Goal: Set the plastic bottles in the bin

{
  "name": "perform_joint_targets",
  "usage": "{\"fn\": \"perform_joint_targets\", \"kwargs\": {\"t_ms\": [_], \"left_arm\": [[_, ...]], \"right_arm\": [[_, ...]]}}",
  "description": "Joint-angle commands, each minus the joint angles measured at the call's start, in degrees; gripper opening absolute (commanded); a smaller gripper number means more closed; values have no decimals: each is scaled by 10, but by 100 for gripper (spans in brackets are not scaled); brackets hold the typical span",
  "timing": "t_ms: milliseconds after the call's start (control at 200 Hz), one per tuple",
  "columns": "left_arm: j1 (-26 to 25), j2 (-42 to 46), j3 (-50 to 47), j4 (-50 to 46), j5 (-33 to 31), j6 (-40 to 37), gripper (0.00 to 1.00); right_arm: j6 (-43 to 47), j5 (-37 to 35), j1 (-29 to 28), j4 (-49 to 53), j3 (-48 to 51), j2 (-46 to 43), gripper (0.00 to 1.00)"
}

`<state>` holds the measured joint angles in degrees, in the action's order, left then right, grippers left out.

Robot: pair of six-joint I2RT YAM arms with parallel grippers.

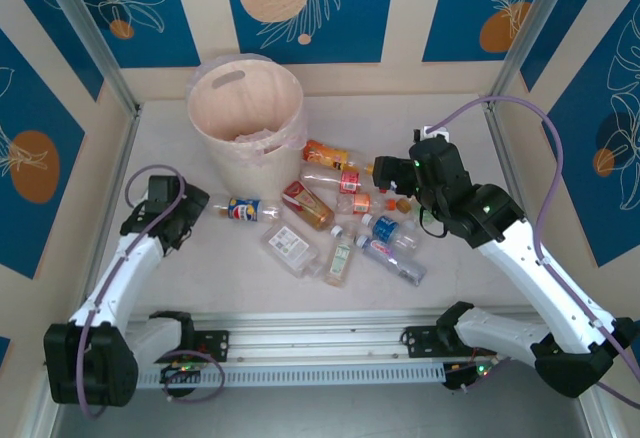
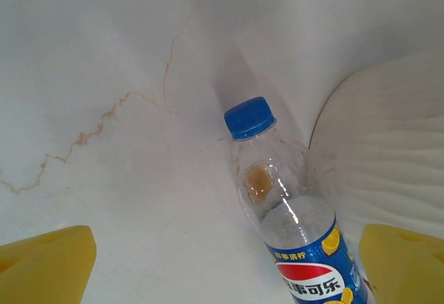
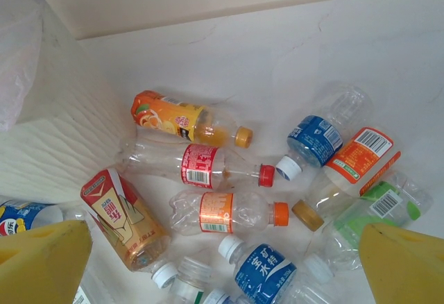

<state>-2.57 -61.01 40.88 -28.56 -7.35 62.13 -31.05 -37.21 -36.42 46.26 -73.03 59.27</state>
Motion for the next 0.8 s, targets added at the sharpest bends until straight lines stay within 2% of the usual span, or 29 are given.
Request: {"fn": "perform_joint_targets", "kwargs": {"t_ms": [0,270,795], "left_arm": [[9,-23,-8,37,29,19,97],[9,-74,-12,73,46,18,97],[4,-195,12,181,148,29,95]], "right_arm": [[1,0,-2,-4,-12,-2,99],[-2,-6,-2,-4,-8,-6,99],[-14,-2,-3,-12,11,-6,99]]}}
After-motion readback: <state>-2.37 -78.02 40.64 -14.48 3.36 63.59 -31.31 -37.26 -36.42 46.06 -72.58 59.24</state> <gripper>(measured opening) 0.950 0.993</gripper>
